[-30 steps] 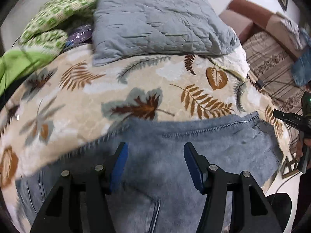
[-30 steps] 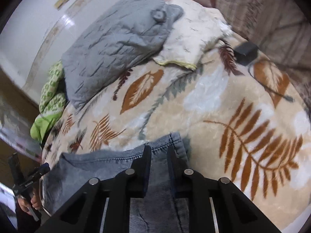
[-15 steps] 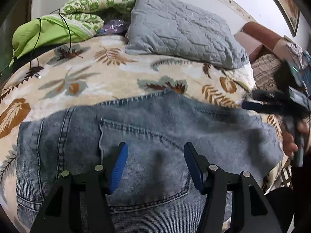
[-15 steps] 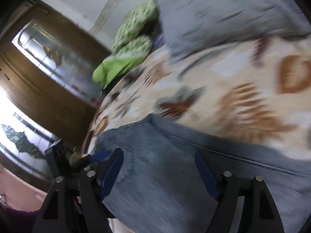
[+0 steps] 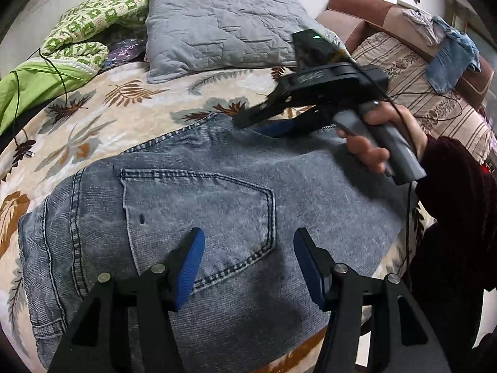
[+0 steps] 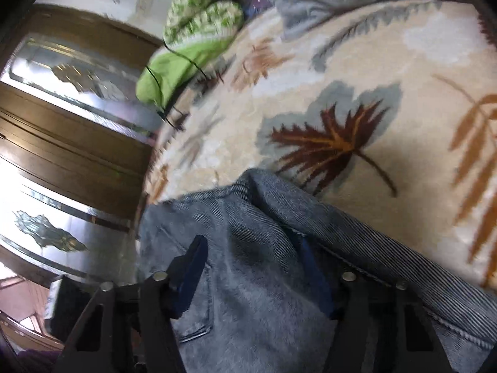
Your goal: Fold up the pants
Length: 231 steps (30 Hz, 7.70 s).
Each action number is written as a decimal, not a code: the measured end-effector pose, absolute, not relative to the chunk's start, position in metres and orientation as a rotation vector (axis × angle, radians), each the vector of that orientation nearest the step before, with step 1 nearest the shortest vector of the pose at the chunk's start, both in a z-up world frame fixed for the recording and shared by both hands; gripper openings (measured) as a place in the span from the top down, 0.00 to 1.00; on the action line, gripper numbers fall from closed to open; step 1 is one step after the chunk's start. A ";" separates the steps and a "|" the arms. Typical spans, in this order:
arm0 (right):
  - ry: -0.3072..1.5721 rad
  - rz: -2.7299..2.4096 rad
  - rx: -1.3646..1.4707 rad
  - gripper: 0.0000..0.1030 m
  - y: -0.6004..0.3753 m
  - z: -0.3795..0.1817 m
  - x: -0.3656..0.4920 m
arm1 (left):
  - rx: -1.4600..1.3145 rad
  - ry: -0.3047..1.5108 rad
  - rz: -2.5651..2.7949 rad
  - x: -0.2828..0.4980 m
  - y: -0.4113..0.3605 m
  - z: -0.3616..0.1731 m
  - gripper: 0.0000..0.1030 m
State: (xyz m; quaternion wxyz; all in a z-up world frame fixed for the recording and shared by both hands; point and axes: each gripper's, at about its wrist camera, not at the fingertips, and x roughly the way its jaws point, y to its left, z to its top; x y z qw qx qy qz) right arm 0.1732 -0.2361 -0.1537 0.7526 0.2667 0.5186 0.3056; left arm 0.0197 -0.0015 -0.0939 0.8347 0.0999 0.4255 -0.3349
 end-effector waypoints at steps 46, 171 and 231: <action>0.987 0.127 0.276 0.94 -0.277 -0.141 -0.034 | 0.288 0.989 -0.423 0.064 -0.018 -0.126 0.37; 0.729 -0.292 0.683 0.95 -0.553 -0.132 -0.029 | 1.131 0.856 -0.826 0.138 -0.166 -0.120 0.99; 0.920 0.438 0.356 0.85 -0.209 -0.114 0.165 | 0.215 0.964 -0.680 0.002 -0.009 -0.124 0.47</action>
